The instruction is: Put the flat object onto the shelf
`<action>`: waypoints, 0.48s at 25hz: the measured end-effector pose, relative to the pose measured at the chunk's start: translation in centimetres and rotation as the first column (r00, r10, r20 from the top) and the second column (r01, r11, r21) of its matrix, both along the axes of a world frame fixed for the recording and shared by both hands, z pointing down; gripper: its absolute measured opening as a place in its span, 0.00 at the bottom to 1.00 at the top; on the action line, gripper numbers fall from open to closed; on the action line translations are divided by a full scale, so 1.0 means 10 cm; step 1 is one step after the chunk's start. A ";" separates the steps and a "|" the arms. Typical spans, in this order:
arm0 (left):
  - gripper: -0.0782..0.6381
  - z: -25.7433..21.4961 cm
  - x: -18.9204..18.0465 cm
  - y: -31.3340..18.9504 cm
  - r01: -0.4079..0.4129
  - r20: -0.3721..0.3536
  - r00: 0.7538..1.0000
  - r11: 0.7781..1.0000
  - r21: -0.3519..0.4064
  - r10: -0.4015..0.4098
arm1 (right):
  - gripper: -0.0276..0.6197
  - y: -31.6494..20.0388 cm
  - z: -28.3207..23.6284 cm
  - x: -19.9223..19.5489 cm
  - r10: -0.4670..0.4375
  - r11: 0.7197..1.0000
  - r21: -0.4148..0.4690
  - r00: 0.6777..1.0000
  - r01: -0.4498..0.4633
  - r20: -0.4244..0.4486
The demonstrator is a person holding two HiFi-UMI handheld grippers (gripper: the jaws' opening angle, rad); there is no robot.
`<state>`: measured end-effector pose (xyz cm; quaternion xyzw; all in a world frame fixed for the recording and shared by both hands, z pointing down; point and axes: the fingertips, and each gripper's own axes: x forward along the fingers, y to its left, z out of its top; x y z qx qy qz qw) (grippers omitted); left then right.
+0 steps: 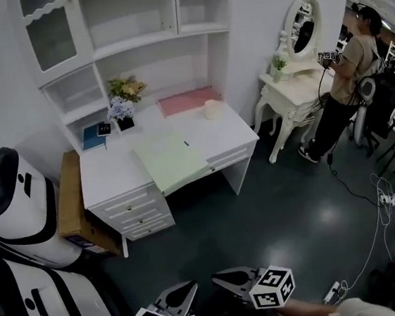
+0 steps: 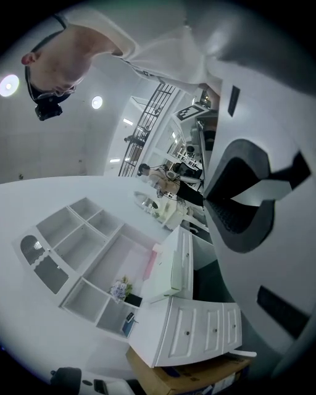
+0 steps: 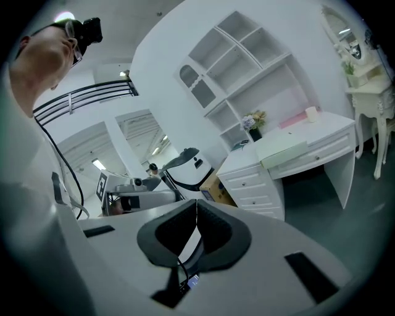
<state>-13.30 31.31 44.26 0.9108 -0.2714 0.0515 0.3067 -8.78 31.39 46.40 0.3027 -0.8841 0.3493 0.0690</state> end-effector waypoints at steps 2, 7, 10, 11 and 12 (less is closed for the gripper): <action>0.13 -0.01 0.09 -0.10 0.005 0.002 1.000 1.000 -0.007 -0.005 | 0.08 -0.10 0.01 0.08 0.000 1.000 -0.009 1.000 0.000 0.004; 0.13 0.01 0.36 -0.34 -0.002 0.023 1.000 1.000 0.010 0.002 | 0.08 -0.39 0.03 0.34 0.016 0.999 -0.043 0.999 -0.014 0.047; 0.13 -0.01 0.55 -0.48 0.002 0.059 0.998 1.000 0.024 -0.004 | 0.08 -0.54 0.01 0.52 0.011 0.999 -0.050 0.998 -0.008 0.061; 0.13 -0.03 0.60 -0.55 0.014 0.075 0.997 0.999 0.033 -0.016 | 0.08 -0.60 -0.02 0.59 0.006 0.999 -0.042 0.998 -0.003 0.068; 0.13 -0.06 0.65 -0.63 0.027 0.088 0.996 0.999 0.047 -0.031 | 0.08 -0.67 -0.05 0.65 0.001 1.000 -0.031 0.997 0.002 0.077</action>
